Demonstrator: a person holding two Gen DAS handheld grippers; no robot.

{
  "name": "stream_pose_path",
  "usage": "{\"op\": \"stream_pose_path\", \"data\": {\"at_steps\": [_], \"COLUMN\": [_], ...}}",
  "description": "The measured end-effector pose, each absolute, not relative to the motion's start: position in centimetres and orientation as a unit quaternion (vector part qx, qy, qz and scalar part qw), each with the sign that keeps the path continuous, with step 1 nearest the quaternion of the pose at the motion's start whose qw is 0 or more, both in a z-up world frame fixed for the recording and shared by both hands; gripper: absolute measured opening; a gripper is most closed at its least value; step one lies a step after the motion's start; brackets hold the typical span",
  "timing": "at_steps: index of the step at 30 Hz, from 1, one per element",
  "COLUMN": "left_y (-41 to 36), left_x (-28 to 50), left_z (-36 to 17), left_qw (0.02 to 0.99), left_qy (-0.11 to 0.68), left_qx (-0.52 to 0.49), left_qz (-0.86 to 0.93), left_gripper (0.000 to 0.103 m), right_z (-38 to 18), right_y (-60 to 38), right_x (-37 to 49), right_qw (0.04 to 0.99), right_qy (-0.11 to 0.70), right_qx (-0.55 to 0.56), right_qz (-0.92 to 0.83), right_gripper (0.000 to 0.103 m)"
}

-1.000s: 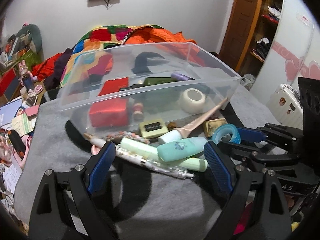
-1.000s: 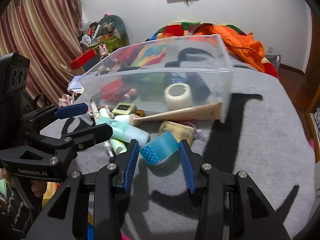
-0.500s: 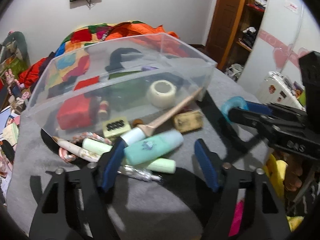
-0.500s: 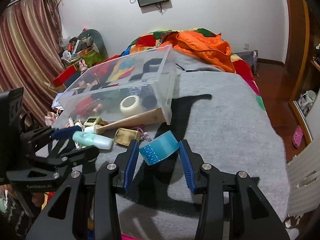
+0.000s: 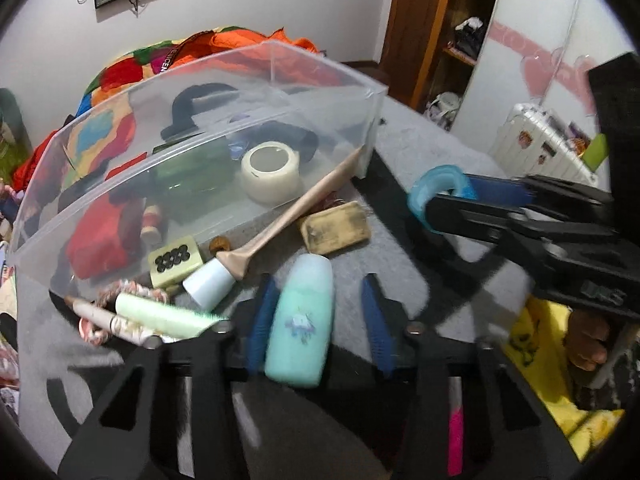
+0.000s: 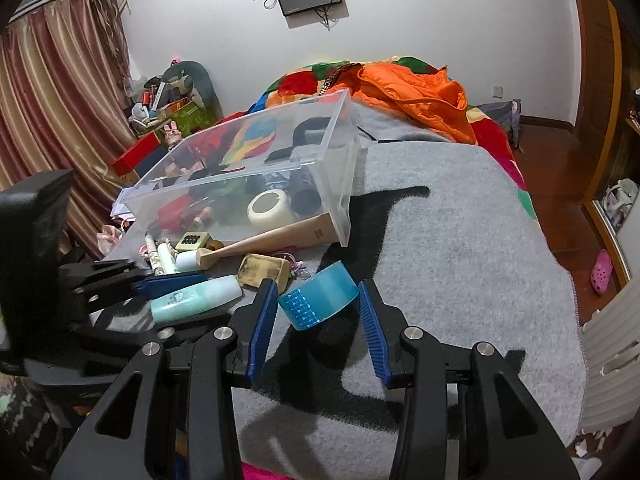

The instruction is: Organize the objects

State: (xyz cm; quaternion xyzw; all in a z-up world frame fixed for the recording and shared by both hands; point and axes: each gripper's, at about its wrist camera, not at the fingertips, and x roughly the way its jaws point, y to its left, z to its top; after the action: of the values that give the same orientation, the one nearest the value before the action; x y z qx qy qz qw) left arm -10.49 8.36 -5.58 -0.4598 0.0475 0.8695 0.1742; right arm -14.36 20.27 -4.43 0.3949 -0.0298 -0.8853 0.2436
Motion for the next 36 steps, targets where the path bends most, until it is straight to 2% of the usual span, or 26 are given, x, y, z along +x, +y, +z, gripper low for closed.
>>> {"op": "stream_pose_path", "data": {"at_steps": [2, 8, 18, 36], "left_y": [8.4, 8.0, 5.2, 1.4], "left_x": [-10.8, -9.2, -8.1, -10.1], "left_z": [-5.8, -5.4, -2.3, 2.7], "left_qw": [0.171, 0.158, 0.135, 0.082], "left_qy": [0.048, 0.050, -0.011, -0.036], "left_qx": [-0.459, -0.441, -0.397, -0.329], "left_qz": [0.870, 0.882, 0.908, 0.940], "left_gripper": [0.023, 0.023, 0.023, 0.023], "right_z": [-4.4, -4.2, -2.7, 2.4], "right_y": [20.1, 19.8, 18.7, 16.3], "right_x": [-14.2, -14.2, -14.0, -16.1], "right_qw": [0.246, 0.253, 0.267, 0.277], "right_qy": [-0.029, -0.030, -0.023, 0.008], "right_qx": [0.394, 0.393, 0.376, 0.310], "right_qz": [-0.885, -0.883, -0.887, -0.909], "right_gripper": [0.038, 0.038, 0.038, 0.038]}}
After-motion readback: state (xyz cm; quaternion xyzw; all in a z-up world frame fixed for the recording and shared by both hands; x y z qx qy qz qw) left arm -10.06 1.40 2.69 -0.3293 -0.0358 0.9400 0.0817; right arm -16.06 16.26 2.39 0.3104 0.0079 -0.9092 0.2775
